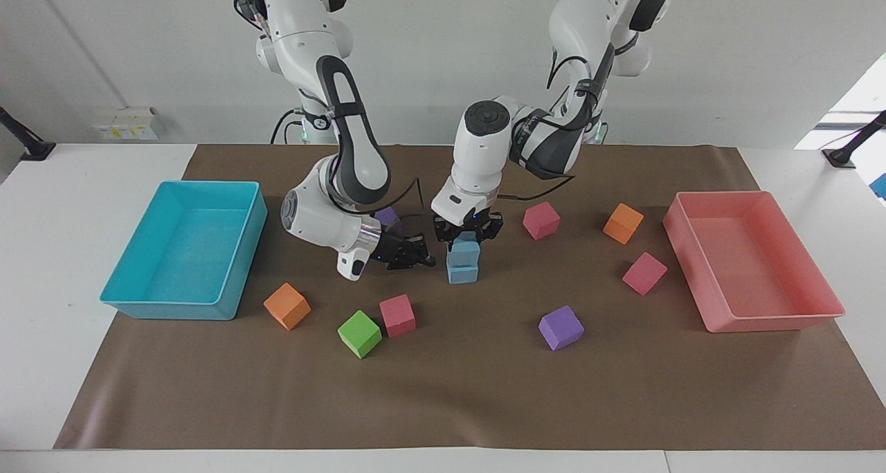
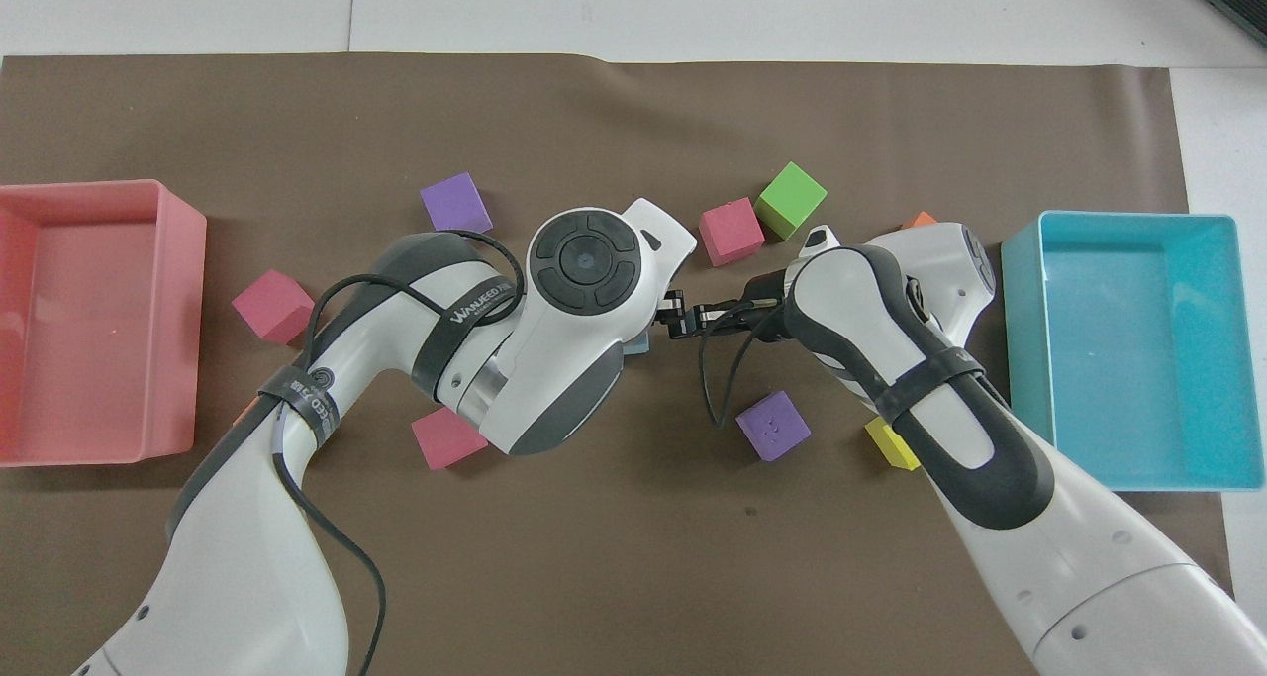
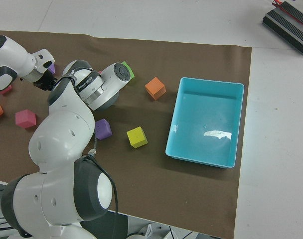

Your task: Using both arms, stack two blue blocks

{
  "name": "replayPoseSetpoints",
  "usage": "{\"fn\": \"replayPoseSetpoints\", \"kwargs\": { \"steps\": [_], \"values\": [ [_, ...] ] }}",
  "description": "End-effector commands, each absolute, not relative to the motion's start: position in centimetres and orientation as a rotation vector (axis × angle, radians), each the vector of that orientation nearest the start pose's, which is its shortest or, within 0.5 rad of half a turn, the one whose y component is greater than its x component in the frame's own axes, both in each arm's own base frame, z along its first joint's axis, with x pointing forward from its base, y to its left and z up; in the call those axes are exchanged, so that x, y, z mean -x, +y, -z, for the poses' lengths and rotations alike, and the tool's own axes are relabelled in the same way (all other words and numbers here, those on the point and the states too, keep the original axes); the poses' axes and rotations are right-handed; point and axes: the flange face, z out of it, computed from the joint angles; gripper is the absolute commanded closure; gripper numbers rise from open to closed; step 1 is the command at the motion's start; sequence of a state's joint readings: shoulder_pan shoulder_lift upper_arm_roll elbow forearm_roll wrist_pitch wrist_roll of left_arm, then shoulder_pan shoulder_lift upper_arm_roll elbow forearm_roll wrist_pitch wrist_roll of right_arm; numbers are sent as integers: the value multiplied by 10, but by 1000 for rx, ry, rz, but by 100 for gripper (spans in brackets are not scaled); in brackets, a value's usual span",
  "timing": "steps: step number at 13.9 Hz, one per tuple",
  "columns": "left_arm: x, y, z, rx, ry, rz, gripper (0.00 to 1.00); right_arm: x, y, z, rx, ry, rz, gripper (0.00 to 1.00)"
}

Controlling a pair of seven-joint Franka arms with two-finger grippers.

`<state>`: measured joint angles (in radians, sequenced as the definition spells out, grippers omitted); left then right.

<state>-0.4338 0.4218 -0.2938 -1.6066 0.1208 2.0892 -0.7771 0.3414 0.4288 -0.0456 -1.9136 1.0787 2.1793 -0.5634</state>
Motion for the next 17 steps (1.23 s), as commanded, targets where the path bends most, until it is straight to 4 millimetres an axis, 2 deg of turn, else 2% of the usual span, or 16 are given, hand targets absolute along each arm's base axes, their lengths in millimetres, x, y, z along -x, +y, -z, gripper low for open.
{"fn": "replayPoseSetpoints", "kwargs": {
  "steps": [1, 7, 14, 17],
  "values": [
    [-530, -436, -396, 3170, -42, 86, 54, -581, 212, -271, 2313, -160, -6, 100],
    [-531, -437, -387, 3170, -58, 78, 54, -581, 212, -271, 2313, -160, -6, 100],
    [-531, -438, -386, 3172, -58, 81, 53, -582, 212, -271, 2315, -161, -5, 100],
    [-532, -438, -387, 3176, -60, 87, 41, -581, 213, -271, 2315, -161, -4, 100]
  ]
}}
